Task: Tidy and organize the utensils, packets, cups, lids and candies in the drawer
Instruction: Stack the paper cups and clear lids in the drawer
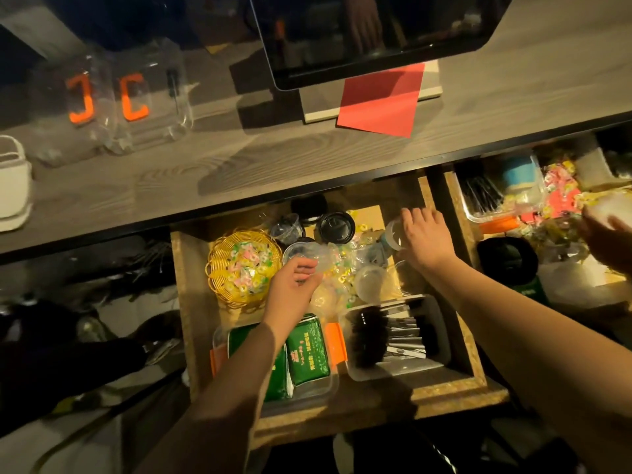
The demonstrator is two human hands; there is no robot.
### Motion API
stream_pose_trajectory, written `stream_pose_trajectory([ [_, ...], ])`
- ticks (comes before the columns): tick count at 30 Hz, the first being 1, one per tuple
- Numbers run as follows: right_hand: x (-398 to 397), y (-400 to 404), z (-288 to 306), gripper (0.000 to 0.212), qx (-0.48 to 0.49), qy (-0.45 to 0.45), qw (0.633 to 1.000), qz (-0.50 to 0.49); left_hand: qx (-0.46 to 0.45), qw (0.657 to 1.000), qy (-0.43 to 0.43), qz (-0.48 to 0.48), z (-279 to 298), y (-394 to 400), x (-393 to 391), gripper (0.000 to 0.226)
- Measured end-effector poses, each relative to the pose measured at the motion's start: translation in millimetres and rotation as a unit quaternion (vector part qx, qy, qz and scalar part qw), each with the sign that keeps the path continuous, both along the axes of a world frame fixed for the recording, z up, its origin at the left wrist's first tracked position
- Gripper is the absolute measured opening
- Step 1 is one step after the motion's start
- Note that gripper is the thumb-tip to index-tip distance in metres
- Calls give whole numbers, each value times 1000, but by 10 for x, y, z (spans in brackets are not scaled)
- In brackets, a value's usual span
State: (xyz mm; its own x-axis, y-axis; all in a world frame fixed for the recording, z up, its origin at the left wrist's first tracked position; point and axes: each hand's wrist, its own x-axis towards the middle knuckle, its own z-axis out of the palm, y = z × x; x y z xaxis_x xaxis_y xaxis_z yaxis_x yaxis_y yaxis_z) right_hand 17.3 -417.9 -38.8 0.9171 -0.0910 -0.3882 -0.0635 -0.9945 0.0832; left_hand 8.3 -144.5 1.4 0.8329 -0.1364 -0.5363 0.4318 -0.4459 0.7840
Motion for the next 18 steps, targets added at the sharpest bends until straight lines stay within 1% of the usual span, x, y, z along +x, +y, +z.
stream_pose_trajectory([
  [2,-8,4,-25,87,-10,7,1000,5,2,1000,1,3,-18,23,-10,16],
  [4,-23,22,-22,94,-16,10,1000,6,3,1000,5,5,-31,40,-20,16],
  [6,-36,80,29,100,-5,-16,1000,5,4,1000,5,5,-48,58,-22,17],
  [8,-66,196,100,94,41,-77,996,12,11,1000,2,3,-66,84,-19,18],
  [10,-111,359,149,82,106,-138,985,15,32,999,-9,5,-86,115,-12,22],
  [12,-168,537,145,69,154,-157,975,15,64,998,-25,9,-129,158,-8,29],
  [15,-203,779,32,63,216,-106,971,14,113,993,-46,-3,-258,237,25,47],
  [18,-148,983,-121,71,273,-23,962,-9,163,984,-53,-47,-409,272,108,66],
])
